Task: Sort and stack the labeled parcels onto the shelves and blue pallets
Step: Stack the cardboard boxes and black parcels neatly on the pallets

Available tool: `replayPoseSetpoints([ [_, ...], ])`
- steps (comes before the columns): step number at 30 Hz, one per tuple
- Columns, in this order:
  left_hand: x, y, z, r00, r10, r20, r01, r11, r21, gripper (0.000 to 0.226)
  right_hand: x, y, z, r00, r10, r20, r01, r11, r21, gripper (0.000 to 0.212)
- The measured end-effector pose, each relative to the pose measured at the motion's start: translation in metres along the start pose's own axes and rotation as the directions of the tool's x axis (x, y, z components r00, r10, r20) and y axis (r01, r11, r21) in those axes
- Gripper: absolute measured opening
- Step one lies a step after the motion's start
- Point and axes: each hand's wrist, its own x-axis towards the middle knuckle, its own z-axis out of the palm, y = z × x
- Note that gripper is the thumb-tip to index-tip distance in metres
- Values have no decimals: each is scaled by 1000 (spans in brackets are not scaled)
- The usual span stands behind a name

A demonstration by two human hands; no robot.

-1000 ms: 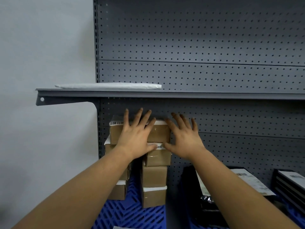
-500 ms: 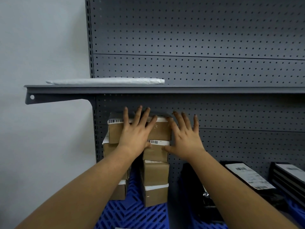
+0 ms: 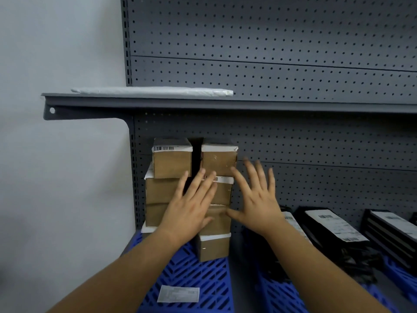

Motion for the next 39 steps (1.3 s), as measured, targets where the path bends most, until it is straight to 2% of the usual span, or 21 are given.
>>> replayPoseSetpoints([
  [3,-9,7,11,995,-27,92,23,999,46,102,-18,-11,15,999,-44,14,44,998,-48,122],
  [6,-8,7,18,987,-59,147,43,993,109,105,-22,-19,25,1000,-11,16,12,997,-70,125],
  [15,1,4,30,976,-92,199,63,987,150,104,-19,-25,41,999,41,23,-40,996,-80,122],
  [25,4,7,36,975,-114,190,88,987,138,95,-13,-21,48,1000,26,-4,-27,993,-112,119],
  [34,4,16,33,975,-113,190,85,986,146,90,-18,-12,41,999,-18,-47,13,993,-116,98],
  [39,-4,23,36,983,-99,154,85,992,93,91,-28,-10,42,998,-31,-50,27,995,-92,102],
])
